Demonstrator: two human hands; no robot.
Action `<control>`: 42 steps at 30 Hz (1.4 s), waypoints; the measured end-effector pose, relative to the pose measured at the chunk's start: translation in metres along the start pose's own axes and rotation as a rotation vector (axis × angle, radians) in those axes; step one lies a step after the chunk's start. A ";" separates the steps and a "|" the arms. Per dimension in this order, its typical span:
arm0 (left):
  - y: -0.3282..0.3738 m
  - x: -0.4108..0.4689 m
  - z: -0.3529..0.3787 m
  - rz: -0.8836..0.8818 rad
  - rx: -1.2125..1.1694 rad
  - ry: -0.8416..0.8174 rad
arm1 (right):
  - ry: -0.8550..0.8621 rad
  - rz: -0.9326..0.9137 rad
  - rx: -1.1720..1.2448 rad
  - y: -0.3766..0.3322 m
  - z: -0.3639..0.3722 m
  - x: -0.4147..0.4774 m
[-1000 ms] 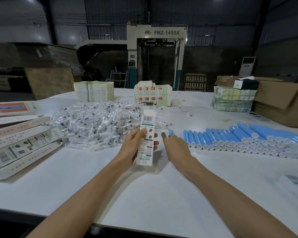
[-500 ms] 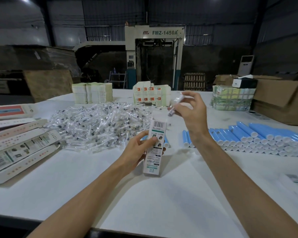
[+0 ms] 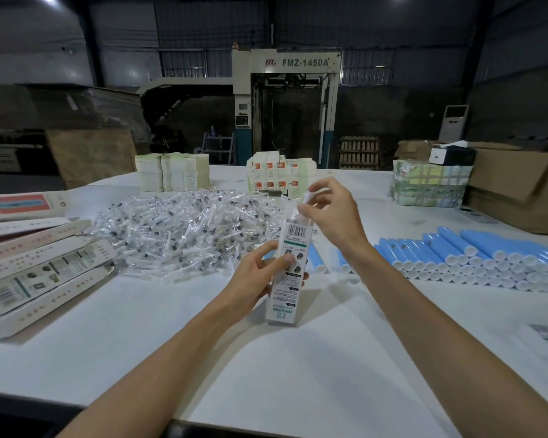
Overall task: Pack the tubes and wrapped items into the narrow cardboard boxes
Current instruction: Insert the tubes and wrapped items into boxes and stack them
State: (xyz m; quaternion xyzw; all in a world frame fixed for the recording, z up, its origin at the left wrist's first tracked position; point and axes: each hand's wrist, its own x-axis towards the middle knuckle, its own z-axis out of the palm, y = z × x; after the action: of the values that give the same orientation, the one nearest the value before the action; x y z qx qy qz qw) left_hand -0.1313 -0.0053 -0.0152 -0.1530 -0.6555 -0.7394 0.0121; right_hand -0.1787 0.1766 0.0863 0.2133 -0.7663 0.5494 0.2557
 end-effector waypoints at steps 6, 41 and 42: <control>-0.002 0.001 -0.002 0.001 -0.006 0.011 | -0.206 -0.033 -0.065 0.004 0.003 -0.009; 0.022 0.027 0.022 0.125 0.230 -0.122 | -0.154 0.060 0.399 0.063 -0.022 -0.059; 0.021 0.030 0.023 0.127 0.232 -0.128 | -0.154 0.067 0.398 0.065 -0.023 -0.058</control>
State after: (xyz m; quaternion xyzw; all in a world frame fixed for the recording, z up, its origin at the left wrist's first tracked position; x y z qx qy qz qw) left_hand -0.1503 0.0198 0.0141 -0.2384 -0.7249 -0.6454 0.0346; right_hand -0.1694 0.2207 0.0079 0.2753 -0.6665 0.6803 0.1310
